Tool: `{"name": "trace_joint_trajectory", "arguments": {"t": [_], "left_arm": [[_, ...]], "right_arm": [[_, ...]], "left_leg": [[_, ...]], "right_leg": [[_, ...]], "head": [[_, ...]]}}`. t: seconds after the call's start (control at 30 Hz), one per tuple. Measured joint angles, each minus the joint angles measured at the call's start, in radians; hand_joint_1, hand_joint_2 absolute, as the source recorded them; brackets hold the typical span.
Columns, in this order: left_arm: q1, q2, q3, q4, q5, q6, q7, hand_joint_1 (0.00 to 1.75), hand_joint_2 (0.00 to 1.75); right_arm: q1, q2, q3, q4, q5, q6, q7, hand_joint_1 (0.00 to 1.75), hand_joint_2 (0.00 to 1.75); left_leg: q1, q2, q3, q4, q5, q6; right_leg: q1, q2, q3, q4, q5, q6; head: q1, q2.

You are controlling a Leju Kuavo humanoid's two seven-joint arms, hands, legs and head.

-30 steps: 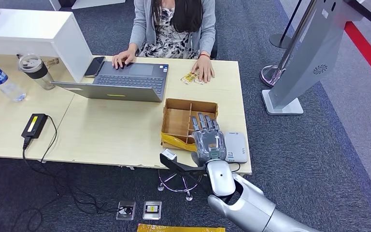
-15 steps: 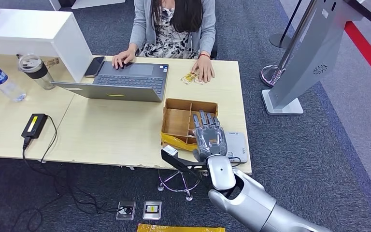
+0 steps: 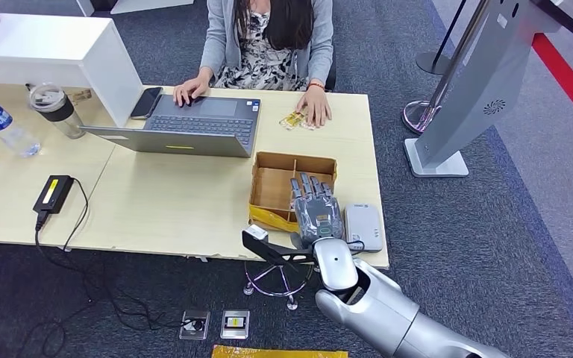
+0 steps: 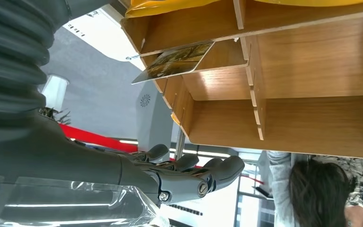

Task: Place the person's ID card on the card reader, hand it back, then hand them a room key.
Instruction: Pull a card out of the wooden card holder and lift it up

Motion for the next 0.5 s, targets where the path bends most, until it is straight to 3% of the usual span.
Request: {"name": "trace_joint_trajectory", "arguments": {"t": [0.5], "left_arm": [[0.0,0.0,0.0,0.0,0.0,0.007,0.0,0.0,0.0]], "right_arm": [[-0.037,0.005,0.004,0.091,-0.028,-0.041,-0.002,0.0,1.75]], "left_leg": [[0.0,0.0,0.0,0.0,0.0,0.0]], "right_leg": [[0.0,0.0,0.0,0.0,0.0,0.0]], "head": [[0.0,0.0]]}}
